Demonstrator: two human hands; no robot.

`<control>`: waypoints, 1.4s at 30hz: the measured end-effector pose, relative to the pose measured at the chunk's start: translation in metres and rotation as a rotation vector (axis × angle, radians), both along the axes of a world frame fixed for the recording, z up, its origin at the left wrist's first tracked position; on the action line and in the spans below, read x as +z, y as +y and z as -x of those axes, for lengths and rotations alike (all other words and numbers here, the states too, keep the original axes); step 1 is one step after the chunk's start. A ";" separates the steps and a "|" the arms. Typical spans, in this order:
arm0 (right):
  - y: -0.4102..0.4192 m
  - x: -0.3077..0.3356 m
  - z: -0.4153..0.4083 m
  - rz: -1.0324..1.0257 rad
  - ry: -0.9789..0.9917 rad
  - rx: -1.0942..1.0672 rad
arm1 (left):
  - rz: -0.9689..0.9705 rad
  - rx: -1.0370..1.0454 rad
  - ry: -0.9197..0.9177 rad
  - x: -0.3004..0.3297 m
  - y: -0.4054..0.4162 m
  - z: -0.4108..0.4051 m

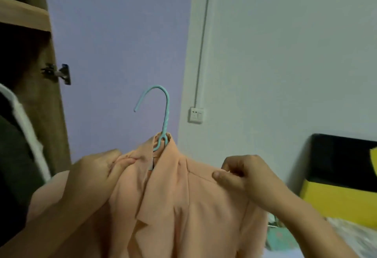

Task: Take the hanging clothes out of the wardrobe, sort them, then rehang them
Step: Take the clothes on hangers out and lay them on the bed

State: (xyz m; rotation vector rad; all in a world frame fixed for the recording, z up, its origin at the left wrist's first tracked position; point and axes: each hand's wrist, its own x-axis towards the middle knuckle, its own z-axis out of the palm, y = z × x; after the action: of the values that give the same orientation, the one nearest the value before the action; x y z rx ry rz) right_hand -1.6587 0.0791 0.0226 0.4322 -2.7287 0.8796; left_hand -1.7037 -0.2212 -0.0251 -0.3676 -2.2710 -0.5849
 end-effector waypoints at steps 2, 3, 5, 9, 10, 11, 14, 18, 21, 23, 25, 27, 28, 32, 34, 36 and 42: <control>0.030 -0.006 -0.012 -0.108 0.102 -0.184 | -0.019 -0.077 -0.027 -0.007 0.040 0.007; 0.044 -0.008 -0.019 -0.150 0.127 -0.275 | -0.045 -0.125 -0.046 -0.009 0.059 0.012; 0.070 -0.011 -0.033 -0.218 0.178 -0.432 | -0.100 -0.244 -0.098 -0.011 0.097 0.021; 0.117 -0.026 -0.058 -0.363 0.331 -0.685 | -0.052 -0.477 -0.099 -0.011 0.166 0.043; 0.128 -0.029 -0.066 -0.378 0.360 -0.745 | -0.040 -0.527 -0.107 -0.010 0.183 0.049; 0.137 -0.033 -0.075 -0.390 0.376 -0.796 | -0.033 -0.578 -0.115 -0.010 0.200 0.053; 0.158 -0.042 -0.107 -0.436 0.437 -0.926 | -0.036 -0.743 -0.164 -0.009 0.251 0.058; 0.169 -0.056 -0.149 -0.492 0.550 -1.114 | 0.009 -0.955 -0.212 -0.006 0.311 0.051; 0.172 -0.070 -0.184 -0.532 0.559 -1.290 | 0.056 -1.099 -0.268 -0.006 0.351 0.041; 0.170 -0.077 -0.210 -0.558 0.534 -1.398 | 0.089 -1.208 -0.299 -0.009 0.374 0.030; 0.168 -0.082 -0.239 -0.564 0.502 -1.513 | 0.135 -1.307 -0.304 -0.014 0.397 0.014; 0.167 -0.087 -0.268 -0.576 0.473 -1.617 | 0.182 -1.387 -0.306 -0.019 0.420 -0.007; 0.166 -0.089 -0.283 -0.593 0.457 -1.666 | 0.193 -1.427 -0.312 -0.021 0.432 -0.020; 0.162 -0.092 -0.345 -0.651 0.445 -1.801 | 0.216 -1.569 -0.320 -0.030 0.472 -0.079; 0.161 -0.091 -0.375 -0.672 0.436 -1.850 | 0.228 -1.635 -0.323 -0.033 0.489 -0.111; 0.161 -0.089 -0.406 -0.686 0.418 -1.913 | 0.240 -1.691 -0.327 -0.036 0.506 -0.144; 0.172 -0.089 -0.501 -0.718 0.331 -2.063 | 0.423 -1.758 -0.272 -0.046 0.558 -0.232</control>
State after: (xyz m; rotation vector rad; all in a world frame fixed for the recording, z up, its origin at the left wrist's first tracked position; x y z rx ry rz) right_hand -1.1573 0.2507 -0.0663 -1.6224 -1.5636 -0.6524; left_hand -1.4721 0.3368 -0.0714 -2.6596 -1.7112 -0.9226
